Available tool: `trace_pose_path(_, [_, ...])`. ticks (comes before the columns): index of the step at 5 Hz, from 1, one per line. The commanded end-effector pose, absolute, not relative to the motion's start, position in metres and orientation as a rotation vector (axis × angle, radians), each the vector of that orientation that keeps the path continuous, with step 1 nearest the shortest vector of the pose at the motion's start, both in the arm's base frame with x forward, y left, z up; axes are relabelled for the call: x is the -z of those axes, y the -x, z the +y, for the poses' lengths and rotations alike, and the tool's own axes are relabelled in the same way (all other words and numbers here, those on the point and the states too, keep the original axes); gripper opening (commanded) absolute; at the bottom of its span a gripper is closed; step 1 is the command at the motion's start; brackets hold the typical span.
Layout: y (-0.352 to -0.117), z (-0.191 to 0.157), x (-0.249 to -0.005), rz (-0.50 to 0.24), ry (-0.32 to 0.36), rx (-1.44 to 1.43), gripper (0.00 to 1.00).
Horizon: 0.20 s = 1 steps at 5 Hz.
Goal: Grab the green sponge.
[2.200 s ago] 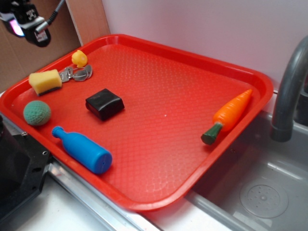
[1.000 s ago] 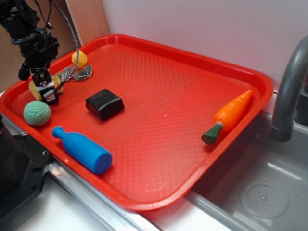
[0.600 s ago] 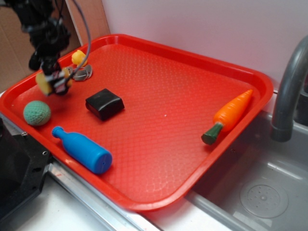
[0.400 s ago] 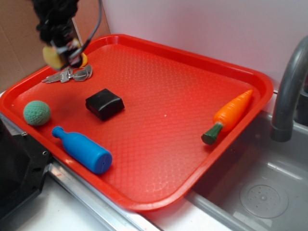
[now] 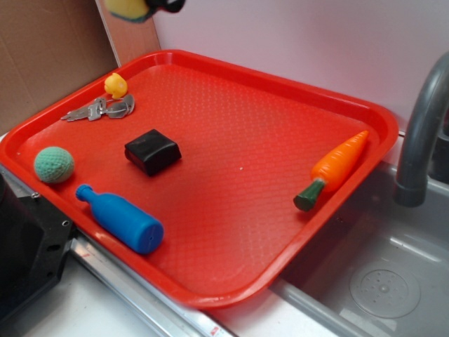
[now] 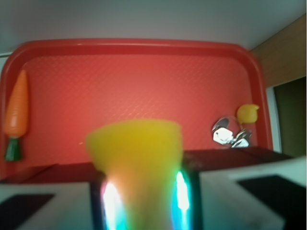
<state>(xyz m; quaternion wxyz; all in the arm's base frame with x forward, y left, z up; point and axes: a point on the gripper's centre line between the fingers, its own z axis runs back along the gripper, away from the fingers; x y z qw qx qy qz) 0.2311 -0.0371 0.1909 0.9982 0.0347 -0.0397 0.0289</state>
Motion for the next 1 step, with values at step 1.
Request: trace_pose_path(1, [-0.2373,-0.0529,-0.2172,-0.14,0.003,-0.021,0.0])
